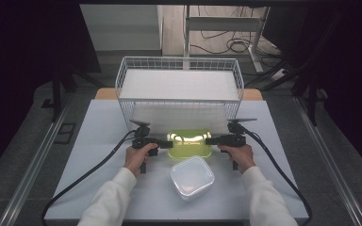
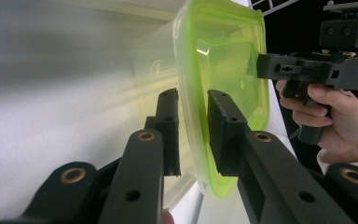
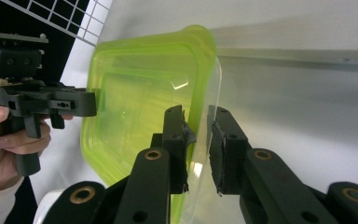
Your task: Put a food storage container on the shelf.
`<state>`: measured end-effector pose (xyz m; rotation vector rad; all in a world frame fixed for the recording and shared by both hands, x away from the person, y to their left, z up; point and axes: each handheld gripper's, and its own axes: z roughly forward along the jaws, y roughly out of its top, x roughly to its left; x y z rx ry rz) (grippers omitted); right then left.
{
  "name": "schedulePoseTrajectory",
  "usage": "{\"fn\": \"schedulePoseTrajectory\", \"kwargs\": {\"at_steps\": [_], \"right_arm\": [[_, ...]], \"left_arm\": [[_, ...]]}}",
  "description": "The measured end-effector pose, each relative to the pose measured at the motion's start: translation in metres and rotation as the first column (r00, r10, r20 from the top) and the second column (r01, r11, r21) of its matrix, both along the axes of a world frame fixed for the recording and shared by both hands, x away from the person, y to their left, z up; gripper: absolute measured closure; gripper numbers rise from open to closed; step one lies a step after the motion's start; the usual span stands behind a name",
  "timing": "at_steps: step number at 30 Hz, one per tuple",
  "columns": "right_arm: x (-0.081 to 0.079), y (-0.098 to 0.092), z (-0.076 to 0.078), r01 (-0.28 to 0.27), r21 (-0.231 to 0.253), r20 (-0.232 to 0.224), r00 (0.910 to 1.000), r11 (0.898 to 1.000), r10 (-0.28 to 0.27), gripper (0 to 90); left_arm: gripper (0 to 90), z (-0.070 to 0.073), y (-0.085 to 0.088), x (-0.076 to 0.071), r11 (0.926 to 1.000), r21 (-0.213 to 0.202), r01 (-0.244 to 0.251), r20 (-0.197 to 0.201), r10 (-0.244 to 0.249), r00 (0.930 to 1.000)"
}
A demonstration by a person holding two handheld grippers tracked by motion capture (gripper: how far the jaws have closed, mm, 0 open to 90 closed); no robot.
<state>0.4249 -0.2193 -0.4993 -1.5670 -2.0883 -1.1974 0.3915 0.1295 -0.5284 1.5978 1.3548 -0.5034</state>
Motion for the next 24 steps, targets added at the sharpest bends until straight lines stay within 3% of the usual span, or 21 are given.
{"fn": "schedulePoseTrajectory", "kwargs": {"at_steps": [5,8,11,13,15,24], "right_arm": [[-0.002,-0.001,0.004,-0.006,-0.004,0.035,0.9994,1.000,0.006,78.3],[-0.004,-0.003,0.011,-0.011,0.006,0.079,0.9968,1.000,0.010,78.4],[-0.007,-0.003,0.018,-0.013,0.012,0.106,0.9943,1.000,0.012,78.6],[-0.007,-0.003,0.021,-0.015,0.010,0.116,0.9931,1.000,0.013,78.7],[-0.009,-0.006,0.029,-0.015,0.022,0.144,0.9895,1.000,0.011,78.7],[-0.020,-0.006,0.053,-0.027,0.011,0.222,0.9748,1.000,0.024,78.6]], "left_arm": [[77.6,0.004,0.000,-0.001,0.9999,-0.012,0.006,0.027,-0.006,0.9996],[77.5,0.013,0.001,-0.003,0.9998,-0.017,0.011,0.061,-0.010,0.9981],[77.6,0.023,0.000,-0.003,0.9997,0.000,0.023,0.099,-0.022,0.9949],[77.8,0.027,0.000,-0.003,0.9998,0.001,0.022,0.102,-0.022,0.9945],[77.6,0.036,0.000,-0.004,0.9995,-0.006,0.031,0.129,-0.030,0.9912],[77.8,0.054,0.002,-0.011,0.9989,-0.017,0.043,0.184,-0.039,0.9821]]}}
